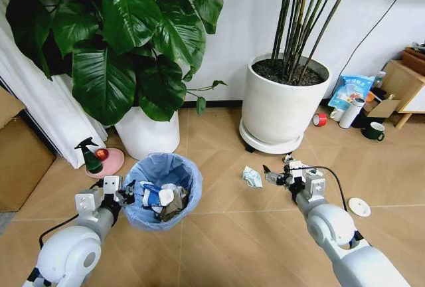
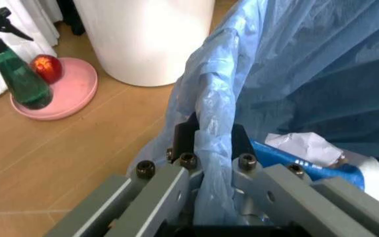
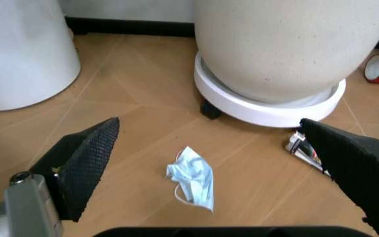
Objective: Pick up the trash bin and place the garbage on the floor into it.
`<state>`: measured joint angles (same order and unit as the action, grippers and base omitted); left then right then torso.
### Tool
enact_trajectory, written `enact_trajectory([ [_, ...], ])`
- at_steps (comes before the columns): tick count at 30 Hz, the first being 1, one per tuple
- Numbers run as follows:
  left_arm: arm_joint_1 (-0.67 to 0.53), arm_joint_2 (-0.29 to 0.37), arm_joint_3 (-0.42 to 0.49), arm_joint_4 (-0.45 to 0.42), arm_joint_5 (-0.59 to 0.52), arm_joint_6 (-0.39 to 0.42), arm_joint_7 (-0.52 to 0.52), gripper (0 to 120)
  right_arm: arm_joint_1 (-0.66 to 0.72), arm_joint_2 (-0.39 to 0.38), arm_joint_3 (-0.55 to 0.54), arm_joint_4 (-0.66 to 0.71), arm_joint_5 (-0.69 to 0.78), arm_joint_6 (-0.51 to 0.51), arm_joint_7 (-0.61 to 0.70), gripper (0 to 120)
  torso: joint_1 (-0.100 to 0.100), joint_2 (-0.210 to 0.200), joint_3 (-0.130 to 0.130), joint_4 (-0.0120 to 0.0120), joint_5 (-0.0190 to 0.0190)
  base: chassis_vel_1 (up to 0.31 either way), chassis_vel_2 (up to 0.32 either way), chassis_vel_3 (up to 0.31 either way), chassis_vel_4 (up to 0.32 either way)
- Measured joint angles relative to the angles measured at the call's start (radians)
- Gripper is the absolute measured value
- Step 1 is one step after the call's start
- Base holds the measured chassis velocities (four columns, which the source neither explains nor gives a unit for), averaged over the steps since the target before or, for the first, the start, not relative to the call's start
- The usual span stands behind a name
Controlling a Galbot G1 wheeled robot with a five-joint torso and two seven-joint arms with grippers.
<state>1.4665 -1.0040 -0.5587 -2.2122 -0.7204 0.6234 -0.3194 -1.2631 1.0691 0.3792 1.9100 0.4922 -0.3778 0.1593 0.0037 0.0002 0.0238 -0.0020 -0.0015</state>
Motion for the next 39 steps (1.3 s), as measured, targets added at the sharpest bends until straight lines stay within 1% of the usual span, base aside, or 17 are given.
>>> enact_trajectory([
  [2, 0.011, 0.000, -0.002, -0.007, 0.004, -0.001, 0.002, 0, -0.024, 0.021, 0.021, -0.029, -0.018, 0.015, -0.006, 100, 0.000, 0.000, 0.000, 0.0000, -0.0004, -0.095, 0.122, 0.119, -0.105],
  [4, 0.016, 0.001, -0.004, -0.010, 0.008, -0.002, 0.002, 0, -0.042, 0.040, 0.023, -0.048, -0.027, 0.022, -0.014, 100, 0.000, 0.000, 0.001, -0.0007, 0.0024, -0.120, 0.175, 0.136, -0.125],
  [5, 0.019, 0.000, -0.005, -0.012, 0.009, -0.002, 0.002, 0, -0.044, 0.044, 0.028, -0.054, -0.030, 0.027, -0.015, 100, 0.000, 0.000, 0.000, 0.0002, 0.0021, -0.161, 0.141, 0.138, -0.125],
  [6, 0.020, 0.000, -0.005, -0.014, 0.010, -0.003, 0.002, 0, -0.045, 0.048, 0.028, -0.058, -0.031, 0.030, -0.015, 100, 0.000, 0.000, 0.000, -0.0002, -0.0002, -0.161, 0.141, 0.162, -0.156],
  [8, 0.022, -0.001, -0.005, -0.015, 0.010, -0.003, 0.003, 0, -0.045, 0.051, 0.027, -0.065, -0.032, 0.032, -0.015, 100, 0.000, 0.000, 0.000, -0.0003, -0.0006, -0.141, 0.128, 0.154, -0.145],
  [9, 0.023, -0.001, -0.006, -0.018, 0.011, -0.004, 0.002, 0, -0.044, 0.053, 0.024, -0.069, -0.033, 0.034, -0.016, 100, 0.000, 0.000, 0.000, -0.0001, 0.0020, -0.121, 0.123, 0.147, -0.134],
  [11, 0.024, -0.001, -0.007, -0.020, 0.011, -0.004, 0.002, 0, -0.042, 0.054, 0.021, -0.073, -0.033, 0.036, -0.016, 100, 0.000, 0.000, 0.000, -0.0001, 0.0020, -0.124, 0.123, 0.136, -0.137],
  [13, 0.027, -0.001, -0.009, -0.020, 0.011, -0.004, 0.002, 0, -0.036, 0.057, 0.013, -0.085, -0.033, 0.038, -0.015, 100, 0.000, 0.000, 0.000, -0.0001, -0.0002, -0.104, 0.130, 0.135, -0.123],
  [15, 0.027, 0.000, -0.012, -0.023, 0.011, -0.005, 0.001, 0, -0.031, 0.061, 0.003, -0.097, -0.035, 0.040, -0.015, 100, 0.000, 0.000, 0.000, -0.0001, 0.0015, -0.118, 0.127, 0.130, -0.118],
  [18, 0.027, 0.000, -0.013, -0.023, 0.011, -0.005, 0.001, 0, -0.026, 0.063, -0.007, -0.110, -0.036, 0.040, -0.014, 100, 0.000, 0.000, 0.000, -0.0004, -0.0001, -0.120, 0.120, 0.112, -0.110],
  [20, 0.027, 0.000, -0.013, -0.023, 0.011, -0.005, 0.000, 0, -0.018, 0.065, -0.019, -0.131, -0.037, 0.041, -0.014, 100, 0.000, 0.000, 0.000, -0.0003, 0.0015, -0.109, 0.094, 0.111, -0.085],
  [22, 0.027, 0.000, -0.013, -0.023, 0.011, -0.005, 0.000, 0, -0.008, 0.065, -0.026, -0.146, -0.037, 0.042, -0.014, 100, 0.000, 0.000, 0.000, -0.0002, 0.0009, -0.102, 0.095, 0.112, -0.074],
  [23, 0.027, 0.000, -0.012, -0.024, 0.010, -0.005, 0.000, 0, 0.005, 0.065, -0.033, -0.166, -0.035, 0.045, -0.015, 100, 0.000, 0.000, 0.000, -0.0001, 0.0000, -0.087, 0.096, 0.078, -0.079],
  [26, 0.027, 0.001, -0.012, -0.029, 0.009, -0.005, -0.001, 0, 0.037, 0.065, -0.055, -0.224, -0.029, 0.052, -0.030, 100, 0.000, 0.000, 0.000, -0.0003, 0.0014, -0.060, 0.050, 0.053, -0.068],
  [28, 0.027, 0.003, -0.013, -0.032, 0.007, -0.005, -0.001, 0, 0.078, 0.068, -0.077, -0.300, -0.023, 0.056, -0.061, 100, 0.000, 0.000, 0.000, -0.0003, 0.0001, 0.000, 0.000, 0.000, 0.000],
  [32, 0.028, 0.006, -0.017, -0.035, 0.005, -0.005, -0.002, 0, 0.141, 0.080, -0.122, -0.426, -0.027, 0.072, -0.120, 100, 0.000, 0.000, 0.000, -0.0002, 0.0014, 0.000, 0.000, 0.000, 0.000],
  [39, 0.033, 0.007, -0.017, -0.041, 0.005, -0.006, -0.003, 0, 0.271, 0.152, -0.200, -0.670, -0.091, 0.129, -0.212, 100, 0.000, 0.000, 0.000, -0.0001, 0.0007, 0.000, 0.000, 0.000, 0.000],
])
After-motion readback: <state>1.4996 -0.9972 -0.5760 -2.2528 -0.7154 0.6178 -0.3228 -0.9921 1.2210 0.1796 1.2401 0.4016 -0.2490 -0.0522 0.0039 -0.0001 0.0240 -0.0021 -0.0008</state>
